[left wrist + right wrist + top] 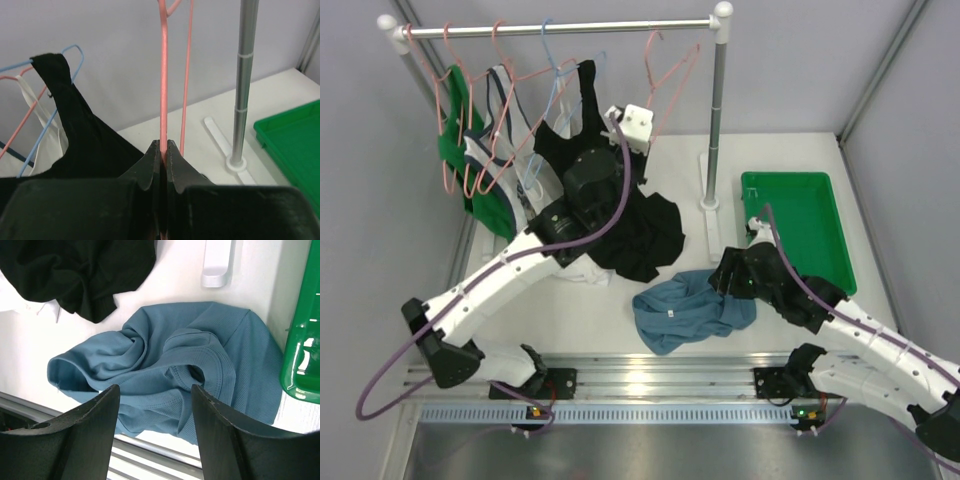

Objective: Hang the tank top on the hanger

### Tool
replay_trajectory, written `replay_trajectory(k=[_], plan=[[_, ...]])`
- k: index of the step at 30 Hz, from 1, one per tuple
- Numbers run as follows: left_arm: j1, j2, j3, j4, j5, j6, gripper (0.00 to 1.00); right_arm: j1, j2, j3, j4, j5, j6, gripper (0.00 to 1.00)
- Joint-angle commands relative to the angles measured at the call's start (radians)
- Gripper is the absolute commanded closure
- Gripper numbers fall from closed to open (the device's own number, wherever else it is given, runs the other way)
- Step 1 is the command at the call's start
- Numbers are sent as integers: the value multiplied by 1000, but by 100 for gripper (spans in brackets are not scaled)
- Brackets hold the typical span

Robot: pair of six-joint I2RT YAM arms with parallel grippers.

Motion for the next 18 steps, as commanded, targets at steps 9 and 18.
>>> replay_trajectory(k=[9, 18], plan=[[2, -410, -255, -415, 308, -139, 100, -10, -64, -86, -75, 19, 12, 56], [2, -560, -387, -575, 527, -220, 100, -10, 78, -37, -35, 91, 14, 65]])
